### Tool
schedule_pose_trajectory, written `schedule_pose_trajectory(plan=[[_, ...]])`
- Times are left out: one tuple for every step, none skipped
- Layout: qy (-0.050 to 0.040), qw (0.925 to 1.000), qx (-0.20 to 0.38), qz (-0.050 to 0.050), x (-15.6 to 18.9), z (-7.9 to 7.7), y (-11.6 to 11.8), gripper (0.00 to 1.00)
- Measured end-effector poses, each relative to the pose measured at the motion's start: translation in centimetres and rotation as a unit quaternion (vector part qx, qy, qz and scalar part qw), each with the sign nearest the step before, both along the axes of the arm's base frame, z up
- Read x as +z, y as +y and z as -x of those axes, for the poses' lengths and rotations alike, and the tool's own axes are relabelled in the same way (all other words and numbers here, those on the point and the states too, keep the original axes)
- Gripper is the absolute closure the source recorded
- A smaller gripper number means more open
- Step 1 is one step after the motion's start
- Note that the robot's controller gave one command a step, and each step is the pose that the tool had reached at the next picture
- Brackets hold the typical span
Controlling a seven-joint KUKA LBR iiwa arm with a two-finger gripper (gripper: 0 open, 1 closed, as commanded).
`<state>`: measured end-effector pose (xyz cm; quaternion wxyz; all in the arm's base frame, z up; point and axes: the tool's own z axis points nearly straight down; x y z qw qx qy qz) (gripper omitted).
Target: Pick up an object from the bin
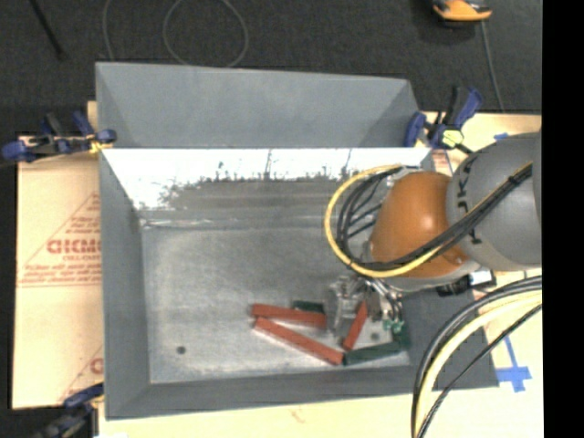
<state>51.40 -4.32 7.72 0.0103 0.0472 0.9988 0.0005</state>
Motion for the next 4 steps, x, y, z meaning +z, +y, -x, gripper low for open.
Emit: schedule_pose_trajectory(plan=[[0.0072, 1.0000, 0.000, -0.001, -0.6, 0.5, 0.0, 0.00], [0.0083, 1.0000, 0.000, 0.000, -0.4, 0.5, 0.0, 1.00], [0.0036, 0.9999, 0.011, -0.001, 12.1, -2.8, 2.3, 1.00], [0.0083, 0.9999, 0.011, -0.001, 11.7, -2.5, 2.3, 0.00]])
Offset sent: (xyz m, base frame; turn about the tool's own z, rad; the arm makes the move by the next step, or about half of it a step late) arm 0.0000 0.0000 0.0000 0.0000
